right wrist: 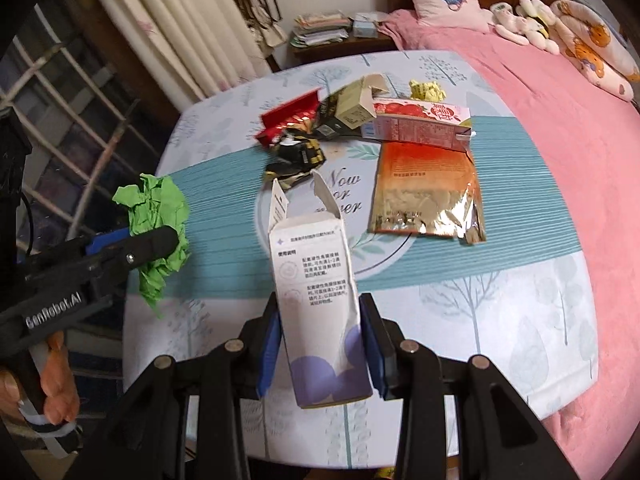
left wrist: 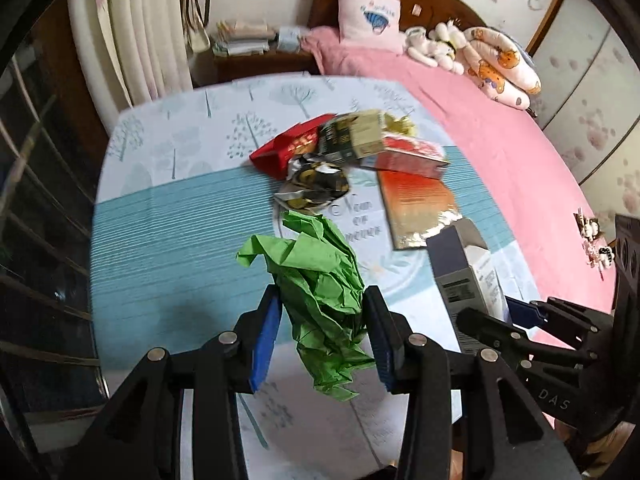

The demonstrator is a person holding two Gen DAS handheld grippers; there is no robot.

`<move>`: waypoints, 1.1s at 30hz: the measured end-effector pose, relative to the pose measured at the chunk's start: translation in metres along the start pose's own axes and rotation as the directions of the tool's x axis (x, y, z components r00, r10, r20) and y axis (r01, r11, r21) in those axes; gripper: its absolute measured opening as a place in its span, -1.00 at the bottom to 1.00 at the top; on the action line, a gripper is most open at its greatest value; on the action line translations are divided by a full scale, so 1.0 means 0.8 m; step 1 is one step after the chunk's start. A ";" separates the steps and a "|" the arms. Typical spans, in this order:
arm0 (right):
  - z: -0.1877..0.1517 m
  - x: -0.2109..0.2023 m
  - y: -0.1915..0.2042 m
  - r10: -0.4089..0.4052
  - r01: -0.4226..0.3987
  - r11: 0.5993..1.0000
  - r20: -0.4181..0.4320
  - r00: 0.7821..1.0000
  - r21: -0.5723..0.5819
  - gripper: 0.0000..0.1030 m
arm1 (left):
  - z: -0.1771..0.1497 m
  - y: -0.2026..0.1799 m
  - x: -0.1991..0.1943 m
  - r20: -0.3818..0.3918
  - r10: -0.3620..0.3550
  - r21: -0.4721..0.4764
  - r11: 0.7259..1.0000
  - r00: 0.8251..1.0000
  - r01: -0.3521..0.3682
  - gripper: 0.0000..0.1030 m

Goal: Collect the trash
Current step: 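Lower both tools over the bin and open them to drop paper and box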

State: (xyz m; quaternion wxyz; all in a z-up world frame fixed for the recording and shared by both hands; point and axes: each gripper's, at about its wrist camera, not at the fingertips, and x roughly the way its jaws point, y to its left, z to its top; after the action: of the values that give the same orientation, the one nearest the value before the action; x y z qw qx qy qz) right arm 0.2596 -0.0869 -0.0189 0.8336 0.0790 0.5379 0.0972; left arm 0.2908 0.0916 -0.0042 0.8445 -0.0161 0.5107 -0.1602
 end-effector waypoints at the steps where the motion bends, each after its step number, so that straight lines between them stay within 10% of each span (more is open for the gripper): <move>1: -0.007 -0.010 -0.002 0.017 -0.017 1.000 0.007 1.000 -0.013 -0.29 | -0.009 -0.011 -0.011 0.019 0.018 -0.001 1.000 1.000 -0.018 -0.22; 18: -0.162 -0.124 -0.097 0.188 -0.182 0.973 0.037 0.981 -0.140 -0.29 | -0.196 -0.184 -0.099 0.113 0.173 -0.130 0.979 0.979 -0.158 -0.22; 33: -0.283 -0.096 -0.128 0.231 -0.237 0.968 -0.076 0.970 -0.081 -0.29 | -0.299 -0.223 -0.068 0.000 0.153 -0.157 0.976 0.988 -0.151 -0.21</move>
State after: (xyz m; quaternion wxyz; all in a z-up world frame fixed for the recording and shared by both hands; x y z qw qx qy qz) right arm 0.0299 -0.1991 -0.0681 0.8008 0.1014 0.5472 0.2213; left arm 0.0147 -0.0292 -0.0382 0.8536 -0.0442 0.5162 -0.0543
